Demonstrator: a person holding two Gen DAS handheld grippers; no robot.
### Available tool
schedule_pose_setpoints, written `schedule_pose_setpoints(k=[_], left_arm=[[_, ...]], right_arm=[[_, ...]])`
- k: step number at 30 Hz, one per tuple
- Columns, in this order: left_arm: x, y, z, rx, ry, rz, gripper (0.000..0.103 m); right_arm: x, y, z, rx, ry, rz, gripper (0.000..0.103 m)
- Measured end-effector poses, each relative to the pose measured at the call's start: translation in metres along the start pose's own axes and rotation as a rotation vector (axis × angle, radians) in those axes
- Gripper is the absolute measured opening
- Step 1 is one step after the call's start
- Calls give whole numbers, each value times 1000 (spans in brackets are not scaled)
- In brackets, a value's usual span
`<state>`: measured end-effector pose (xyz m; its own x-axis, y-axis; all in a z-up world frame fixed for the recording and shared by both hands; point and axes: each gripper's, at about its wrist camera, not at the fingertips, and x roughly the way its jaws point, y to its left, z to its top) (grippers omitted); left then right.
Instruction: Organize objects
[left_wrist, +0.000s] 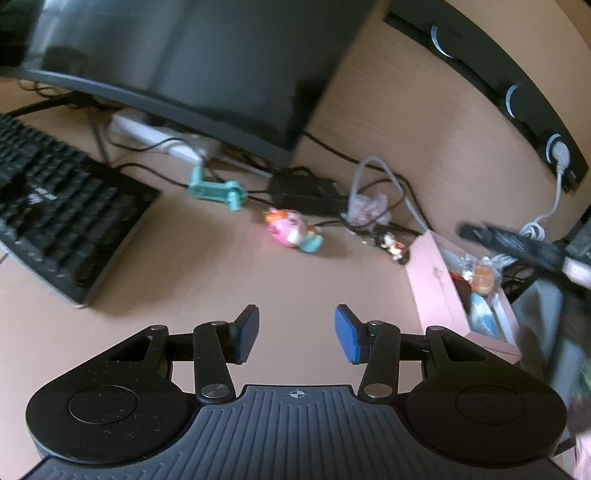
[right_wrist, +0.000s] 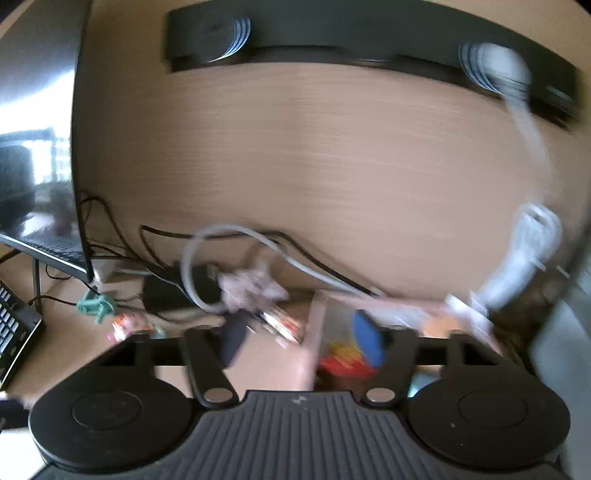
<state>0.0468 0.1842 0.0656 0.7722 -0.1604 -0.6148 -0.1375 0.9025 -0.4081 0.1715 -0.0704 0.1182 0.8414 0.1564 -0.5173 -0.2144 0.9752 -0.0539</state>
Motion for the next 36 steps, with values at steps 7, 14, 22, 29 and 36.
schedule_pose_setpoints(k=[7,14,22,29,36], left_arm=[[-32,35,-1,13,4,-37,50],[-44,70,-2,-28,1,-24,50],[-21,75,0,-6,51,-62,50],[11,54,11,37,65,-118,50],[45,33,26,8,68,-132,50]], right_arm=[[107,67,34,-221,83,-2,36],[173,87,29,-287,212,-59,36],[152,83,34,-280,170,-64,2],[50,49,58,-134,14,-1,1],[-15,15,39,-46,135,166,15]])
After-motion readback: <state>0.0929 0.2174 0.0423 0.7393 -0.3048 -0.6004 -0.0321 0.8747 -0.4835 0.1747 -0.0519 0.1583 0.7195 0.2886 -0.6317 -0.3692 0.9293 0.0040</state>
